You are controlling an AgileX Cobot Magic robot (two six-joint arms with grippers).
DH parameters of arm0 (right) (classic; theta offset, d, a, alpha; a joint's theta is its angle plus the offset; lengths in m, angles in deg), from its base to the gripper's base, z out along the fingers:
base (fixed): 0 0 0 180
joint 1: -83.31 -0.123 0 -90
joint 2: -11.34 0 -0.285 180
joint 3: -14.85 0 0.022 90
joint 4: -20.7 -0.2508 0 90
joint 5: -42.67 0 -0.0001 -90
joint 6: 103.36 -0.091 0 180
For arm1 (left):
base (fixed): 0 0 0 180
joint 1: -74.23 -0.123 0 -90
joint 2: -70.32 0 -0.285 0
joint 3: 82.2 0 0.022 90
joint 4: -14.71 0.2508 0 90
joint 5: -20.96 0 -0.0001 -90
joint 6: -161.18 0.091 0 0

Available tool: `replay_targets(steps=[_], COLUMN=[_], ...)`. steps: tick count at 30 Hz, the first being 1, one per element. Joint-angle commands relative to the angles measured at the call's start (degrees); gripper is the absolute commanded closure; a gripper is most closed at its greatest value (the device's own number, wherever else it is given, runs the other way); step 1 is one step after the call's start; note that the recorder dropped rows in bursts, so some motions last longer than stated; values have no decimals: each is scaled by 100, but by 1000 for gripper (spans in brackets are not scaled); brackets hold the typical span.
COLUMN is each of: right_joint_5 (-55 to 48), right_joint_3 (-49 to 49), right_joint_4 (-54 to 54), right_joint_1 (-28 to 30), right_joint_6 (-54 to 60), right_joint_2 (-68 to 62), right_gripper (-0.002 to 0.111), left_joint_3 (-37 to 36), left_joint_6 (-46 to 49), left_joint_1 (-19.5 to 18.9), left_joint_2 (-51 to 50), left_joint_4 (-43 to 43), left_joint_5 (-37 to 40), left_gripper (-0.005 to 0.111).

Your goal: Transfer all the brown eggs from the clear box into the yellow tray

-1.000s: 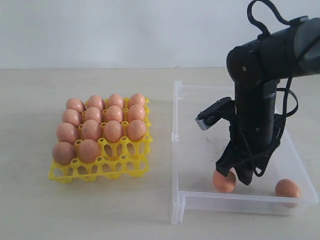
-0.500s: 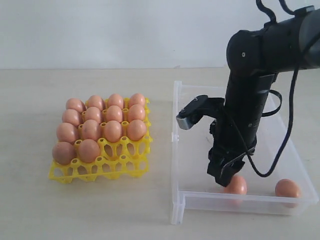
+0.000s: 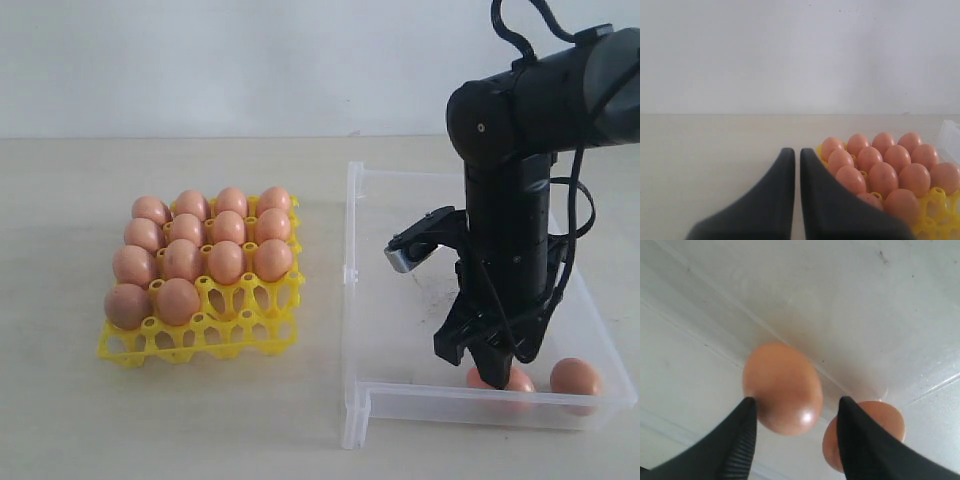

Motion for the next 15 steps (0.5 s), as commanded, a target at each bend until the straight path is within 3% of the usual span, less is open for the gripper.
replay_targets(steps=[1, 5, 15], right_joint_5=[-46, -46, 67], right_joint_3=[-7, -7, 47], right_joint_4=[35, 35, 727], right_joint_1=[-8, -8, -8], right_joint_6=[242, 245, -690], right_joint_2=[28, 28, -200], right_gripper=[64, 44, 43], left_joint_3=[-22, -22, -22], left_joint_6=[1, 1, 1], left_joint_1=[-12, -12, -12], left_joint_2=[17, 17, 17], left_joint_4=[-30, -30, -30], left_joint_5=[-83, -83, -83], left_gripper=[103, 103, 103])
